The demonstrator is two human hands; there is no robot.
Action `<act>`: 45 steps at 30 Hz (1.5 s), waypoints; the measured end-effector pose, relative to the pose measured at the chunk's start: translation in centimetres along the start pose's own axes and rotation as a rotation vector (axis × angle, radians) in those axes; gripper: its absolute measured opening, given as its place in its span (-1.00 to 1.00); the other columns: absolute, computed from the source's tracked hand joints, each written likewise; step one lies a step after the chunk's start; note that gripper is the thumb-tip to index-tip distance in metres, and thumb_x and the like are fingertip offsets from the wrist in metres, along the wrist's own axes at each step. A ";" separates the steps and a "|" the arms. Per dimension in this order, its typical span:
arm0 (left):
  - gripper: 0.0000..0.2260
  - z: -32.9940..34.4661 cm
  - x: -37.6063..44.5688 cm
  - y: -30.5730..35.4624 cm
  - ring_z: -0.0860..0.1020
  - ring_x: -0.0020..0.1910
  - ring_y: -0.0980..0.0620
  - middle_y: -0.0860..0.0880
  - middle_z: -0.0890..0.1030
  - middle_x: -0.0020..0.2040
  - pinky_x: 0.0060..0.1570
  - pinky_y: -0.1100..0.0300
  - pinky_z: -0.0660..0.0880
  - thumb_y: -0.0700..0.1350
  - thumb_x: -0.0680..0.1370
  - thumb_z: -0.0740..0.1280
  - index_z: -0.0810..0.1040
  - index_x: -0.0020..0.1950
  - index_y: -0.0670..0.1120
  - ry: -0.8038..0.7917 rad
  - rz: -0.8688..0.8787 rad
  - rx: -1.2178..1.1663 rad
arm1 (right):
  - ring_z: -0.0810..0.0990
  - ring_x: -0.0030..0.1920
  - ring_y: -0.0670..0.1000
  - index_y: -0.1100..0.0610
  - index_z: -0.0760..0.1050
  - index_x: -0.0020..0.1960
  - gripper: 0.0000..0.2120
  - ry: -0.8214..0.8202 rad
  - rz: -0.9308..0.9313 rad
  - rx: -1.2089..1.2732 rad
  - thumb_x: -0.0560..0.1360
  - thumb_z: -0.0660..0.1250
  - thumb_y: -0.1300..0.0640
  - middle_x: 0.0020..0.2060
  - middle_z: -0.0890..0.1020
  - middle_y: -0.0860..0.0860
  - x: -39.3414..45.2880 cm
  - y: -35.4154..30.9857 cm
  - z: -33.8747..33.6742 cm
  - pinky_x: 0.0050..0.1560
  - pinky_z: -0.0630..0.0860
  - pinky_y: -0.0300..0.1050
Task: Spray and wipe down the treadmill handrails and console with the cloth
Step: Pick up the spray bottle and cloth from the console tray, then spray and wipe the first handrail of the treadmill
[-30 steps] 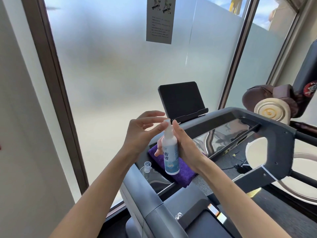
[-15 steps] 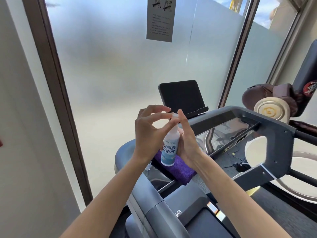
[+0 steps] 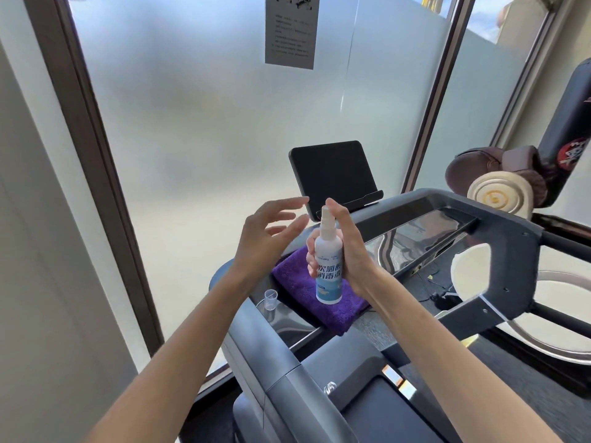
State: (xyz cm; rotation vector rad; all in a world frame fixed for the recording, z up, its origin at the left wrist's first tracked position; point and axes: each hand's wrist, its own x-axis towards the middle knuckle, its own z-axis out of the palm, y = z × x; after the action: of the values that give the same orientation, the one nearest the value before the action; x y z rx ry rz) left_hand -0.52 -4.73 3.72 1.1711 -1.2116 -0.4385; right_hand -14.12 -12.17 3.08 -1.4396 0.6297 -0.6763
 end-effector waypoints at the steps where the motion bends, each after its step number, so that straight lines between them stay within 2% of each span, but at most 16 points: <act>1: -0.82 -0.5 0.1 -0.3 0.60 -0.01 0.16 0.09 0.64 0.08 0.01 0.29 0.51 -0.14 0.56 0.39 0.64 0.08 0.13 0.011 -0.059 -0.004 | 0.52 -0.49 0.05 0.15 0.50 -0.41 -0.31 0.001 0.001 -0.009 0.32 0.20 -0.51 -0.49 0.55 0.09 0.0 0.0 -0.5 -0.34 0.55 -0.16; 3: -0.82 -1.1 0.6 -1.4 0.60 -0.08 0.10 0.05 0.64 0.02 -0.04 0.23 0.49 -0.15 0.57 0.34 0.63 0.07 0.11 -0.016 -0.204 0.119 | 0.50 -0.53 0.04 0.16 0.48 -0.44 -0.29 0.004 0.000 -0.011 0.24 0.20 -0.53 -0.52 0.53 0.09 -0.3 0.1 -1.4 -0.40 0.52 -0.17; 6: -0.82 -0.8 1.8 -3.9 0.57 0.04 0.03 0.00 0.63 0.05 0.01 0.21 0.43 -0.11 0.54 0.35 0.63 0.13 0.00 -0.204 -0.388 0.486 | 0.47 -0.55 0.04 0.19 0.44 -0.45 -0.28 -0.007 0.018 -0.019 0.24 0.20 -0.53 -0.55 0.49 0.09 -0.9 0.4 -2.3 -0.44 0.49 -0.19; 10: -0.70 1.3 2.7 -5.8 0.54 0.18 -0.06 -0.09 0.62 0.15 0.14 0.19 0.42 -0.03 0.53 0.40 0.58 0.23 -0.09 -0.393 -0.365 0.789 | 0.45 -0.57 0.03 0.20 0.41 -0.45 -0.28 0.019 0.026 -0.002 0.39 0.13 -0.48 -0.57 0.47 0.08 -1.6 1.1 -3.0 -0.46 0.47 -0.20; 13: -0.61 2.4 2.5 -6.7 0.52 0.18 -0.08 -0.10 0.59 0.18 0.10 0.14 0.42 0.01 0.49 0.44 0.53 0.26 -0.12 -0.359 -0.299 0.879 | 0.46 -0.56 0.03 0.19 0.41 -0.46 -0.26 0.039 0.028 -0.003 0.40 0.12 -0.51 -0.56 0.46 0.08 -1.8 1.5 -3.3 -0.43 0.49 -0.17; 15: -0.61 2.9 2.3 -7.1 0.50 0.17 -0.11 -0.11 0.59 0.13 0.06 0.11 0.42 0.03 0.46 0.47 0.52 0.17 -0.14 -0.339 -0.270 0.953 | 0.46 -0.54 0.04 0.18 0.41 -0.46 -0.21 0.028 0.046 -0.036 0.33 0.15 -0.59 -0.56 0.47 0.09 -1.9 1.8 -3.5 -0.39 0.49 -0.15; 18: -0.64 3.3 2.5 -7.1 0.53 0.08 -0.18 -0.06 0.48 -0.23 -0.12 0.09 0.37 0.05 0.44 0.48 0.36 -0.27 -0.11 -0.361 -0.298 1.034 | 0.47 -0.52 0.05 0.18 0.42 -0.45 -0.20 0.019 0.057 -0.082 0.25 0.16 -0.62 -0.54 0.48 0.10 -2.0 2.0 -3.4 -0.34 0.51 -0.12; 20: -0.57 3.5 2.7 -6.9 0.55 0.06 -0.19 0.00 0.35 -0.34 -0.13 0.05 0.41 0.04 0.44 0.47 0.25 -0.35 -0.08 -0.387 -0.348 1.051 | 0.48 -0.50 0.06 0.18 0.43 -0.45 -0.20 0.024 0.048 -0.095 0.26 0.16 -0.61 -0.53 0.49 0.10 -2.0 1.9 -3.3 -0.32 0.51 -0.12; 22: -0.59 3.8 2.7 -6.5 0.55 0.02 -0.18 0.01 0.35 -0.35 -0.16 0.06 0.42 0.03 0.43 0.47 0.27 -0.36 -0.08 -0.386 -0.385 1.058 | 0.48 -0.49 0.07 0.18 0.44 -0.44 -0.21 0.023 0.035 -0.114 0.28 0.17 -0.60 -0.52 0.50 0.10 -2.0 1.8 -3.2 -0.31 0.51 -0.12; 25: -0.69 4.0 2.7 -5.7 0.48 -0.12 -0.09 0.01 0.42 -0.32 -0.27 0.16 0.33 -0.01 0.42 0.46 0.36 -0.33 -0.08 -0.329 -0.406 0.958 | 0.49 -0.49 0.06 0.17 0.45 -0.43 -0.27 0.037 0.021 -0.087 0.36 0.17 -0.52 -0.51 0.52 0.10 -2.3 1.5 -3.3 -0.32 0.50 -0.13; 28: -0.83 4.5 2.7 -4.9 0.52 -0.12 -0.04 -0.03 0.55 -0.16 -0.23 0.18 0.45 -0.08 0.40 0.47 0.50 -0.18 -0.06 -0.173 -0.486 0.532 | 0.49 -0.49 0.07 0.20 0.45 -0.42 -0.31 0.077 -0.003 -0.049 0.44 0.11 -0.42 -0.49 0.52 0.10 -3.0 1.2 -3.6 -0.36 0.50 -0.17; 31: -0.79 5.4 2.4 -3.3 0.61 -0.09 -0.05 -0.09 0.64 -0.04 -0.21 0.16 0.56 -0.15 0.38 0.50 0.60 -0.02 -0.05 -0.027 -0.484 0.220 | 0.46 -0.51 0.06 0.21 0.46 -0.41 -0.33 0.151 -0.033 -0.021 0.43 0.13 -0.40 -0.50 0.50 0.12 -3.6 0.6 -4.0 -0.41 0.47 -0.20; 34: -0.72 6.2 2.3 -1.0 0.59 -0.10 0.03 -0.05 0.63 -0.04 -0.27 0.27 0.48 -0.15 0.36 0.53 0.61 0.05 -0.07 0.076 -0.419 0.150 | 0.42 -0.56 0.06 0.19 0.47 -0.40 -0.35 0.244 -0.100 0.028 0.44 0.18 -0.40 -0.53 0.47 0.14 -4.3 -0.3 -4.2 -0.46 0.42 -0.20; 38: -0.73 6.6 2.0 1.4 0.63 -0.08 0.00 -0.05 0.67 -0.06 -0.05 0.13 0.60 -0.16 0.31 0.56 0.62 -0.03 -0.08 0.240 -0.471 -0.046 | 0.39 -0.59 0.02 0.21 0.41 -0.41 -0.31 0.340 -0.221 0.055 0.61 0.19 -0.34 -0.56 0.43 0.12 -4.9 -1.2 -4.6 -0.51 0.40 -0.21; 42: -0.77 6.4 0.7 3.0 0.64 -0.07 -0.01 -0.07 0.67 -0.05 -0.01 0.10 0.61 -0.18 0.32 0.56 0.60 -0.09 -0.07 0.329 -0.480 -0.102 | 0.44 -0.55 0.03 0.16 0.42 -0.41 -0.27 0.194 -0.164 0.044 0.37 0.25 -0.55 -0.53 0.47 0.10 -5.2 -1.6 -5.4 -0.43 0.47 -0.18; 45: -0.75 5.7 -0.6 3.6 0.64 -0.05 -0.02 -0.06 0.68 -0.06 -0.01 0.10 0.61 -0.18 0.32 0.56 0.62 -0.05 -0.09 0.352 -0.465 -0.065 | 0.48 -0.53 0.01 0.15 0.44 -0.35 -0.38 0.114 -0.146 0.034 0.49 0.30 -0.41 -0.51 0.52 0.08 -5.4 -1.2 -5.6 -0.40 0.53 -0.18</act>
State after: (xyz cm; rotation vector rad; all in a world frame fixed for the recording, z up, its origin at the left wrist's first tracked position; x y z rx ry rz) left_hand -6.89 -5.43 5.97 1.4076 -0.6138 -0.5832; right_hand -21.97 -11.94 4.00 -1.4326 0.6022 -0.8850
